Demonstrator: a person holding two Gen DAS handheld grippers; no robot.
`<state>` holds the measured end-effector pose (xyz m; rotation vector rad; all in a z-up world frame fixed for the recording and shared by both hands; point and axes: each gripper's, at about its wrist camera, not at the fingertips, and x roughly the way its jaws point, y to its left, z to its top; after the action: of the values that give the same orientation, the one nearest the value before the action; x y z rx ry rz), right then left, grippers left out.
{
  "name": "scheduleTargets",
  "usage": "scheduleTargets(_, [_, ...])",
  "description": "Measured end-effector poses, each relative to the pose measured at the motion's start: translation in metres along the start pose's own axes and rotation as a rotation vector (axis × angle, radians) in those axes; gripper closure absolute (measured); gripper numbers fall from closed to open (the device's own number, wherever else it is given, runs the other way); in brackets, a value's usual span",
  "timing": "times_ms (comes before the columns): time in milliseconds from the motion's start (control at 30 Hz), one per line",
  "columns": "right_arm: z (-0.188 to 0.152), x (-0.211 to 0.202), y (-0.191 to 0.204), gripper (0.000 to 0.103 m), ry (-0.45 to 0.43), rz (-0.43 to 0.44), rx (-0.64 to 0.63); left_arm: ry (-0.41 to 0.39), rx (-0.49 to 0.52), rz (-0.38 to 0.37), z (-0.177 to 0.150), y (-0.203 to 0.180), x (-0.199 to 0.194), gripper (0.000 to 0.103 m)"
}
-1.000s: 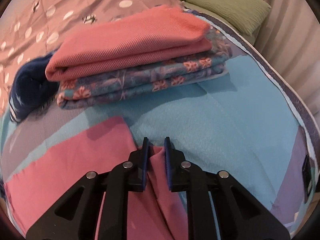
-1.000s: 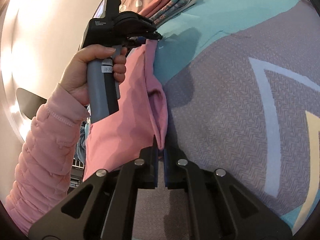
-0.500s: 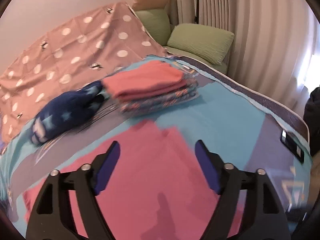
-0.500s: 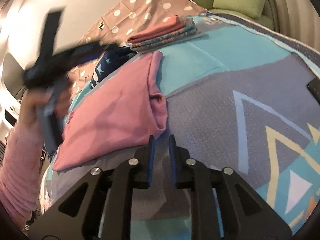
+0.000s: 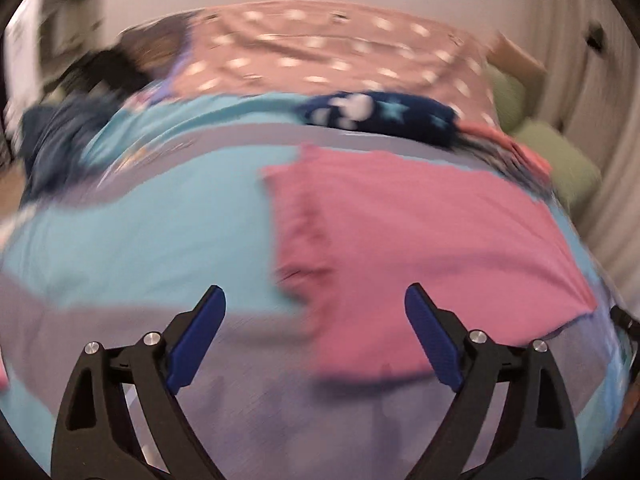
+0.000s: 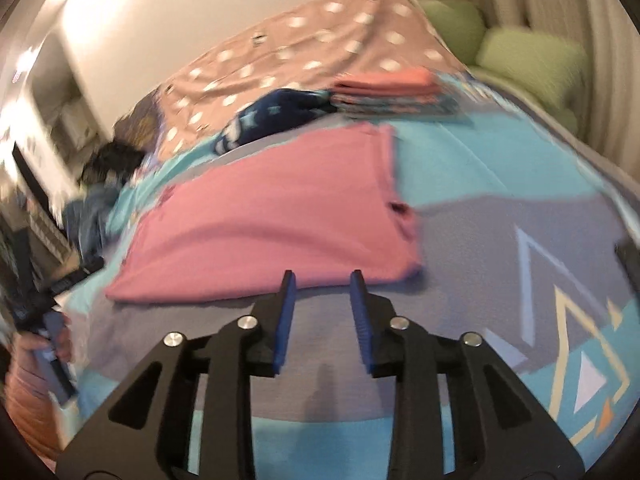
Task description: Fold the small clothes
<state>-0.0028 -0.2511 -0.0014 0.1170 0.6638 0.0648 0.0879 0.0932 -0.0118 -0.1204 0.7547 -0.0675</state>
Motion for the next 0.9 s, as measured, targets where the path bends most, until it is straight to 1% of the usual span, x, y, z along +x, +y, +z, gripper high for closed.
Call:
scheduleTargets(67, [0.001,0.001,0.031,0.059,-0.023,-0.005,-0.116,0.001,-0.054,-0.005,-0.011,0.023,-0.009,0.012])
scheduleTargets(100, [0.001,0.000,0.051,0.049,-0.050,0.005,-0.184,-0.005,-0.083,-0.008,-0.020,0.035,-0.016,0.012])
scheduleTargets(133, [0.001,-0.001,0.067,0.046,-0.071,0.015,-0.246,-0.012,-0.100,-0.012,-0.024,0.041,-0.019,0.012])
scheduleTargets(167, [0.001,-0.001,0.082,0.046,-0.085,0.019,-0.306,-0.022,-0.115,-0.017,-0.030,0.047,-0.023,0.012])
scheduleTargets(267, [-0.006,0.002,0.140,0.046,-0.140,0.008,-0.581,-0.051,-0.147,-0.046,-0.046,0.060,-0.032,0.012])
scheduleTargets(300, [-0.008,0.004,0.153,0.046,-0.150,0.020,-0.635,-0.057,-0.149,-0.056,-0.052,0.063,-0.035,0.012])
scheduleTargets(367, [-0.012,0.011,0.176,0.051,-0.127,0.060,-0.722,-0.061,-0.151,-0.078,-0.060,0.067,-0.041,0.012])
scheduleTargets(400, [-0.015,0.015,0.188,0.058,-0.118,0.074,-0.765,-0.059,-0.150,-0.089,-0.063,0.068,-0.042,0.012])
scheduleTargets(467, [-0.021,0.028,0.210,0.061,-0.110,0.079,-0.848,-0.068,-0.139,-0.099,-0.067,0.069,-0.046,0.012])
scheduleTargets(533, [-0.026,0.042,0.225,0.066,-0.084,0.072,-0.902,-0.076,-0.135,-0.117,-0.070,0.072,-0.049,0.012])
scheduleTargets(600, [-0.030,0.057,0.238,0.066,-0.045,0.067,-0.941,-0.074,-0.143,-0.144,-0.073,0.076,-0.051,0.012])
scheduleTargets(667, [-0.039,0.069,0.249,0.066,-0.006,0.057,-0.985,-0.076,-0.158,-0.156,-0.075,0.081,-0.051,0.012])
scheduleTargets(767, [-0.046,0.086,0.260,0.066,0.014,0.022,-1.044,-0.078,-0.195,-0.186,-0.078,0.092,-0.049,0.012])
scheduleTargets(900, [-0.045,0.105,0.272,0.066,0.028,-0.004,-1.053,-0.083,-0.231,-0.230,-0.079,0.100,-0.047,0.012])
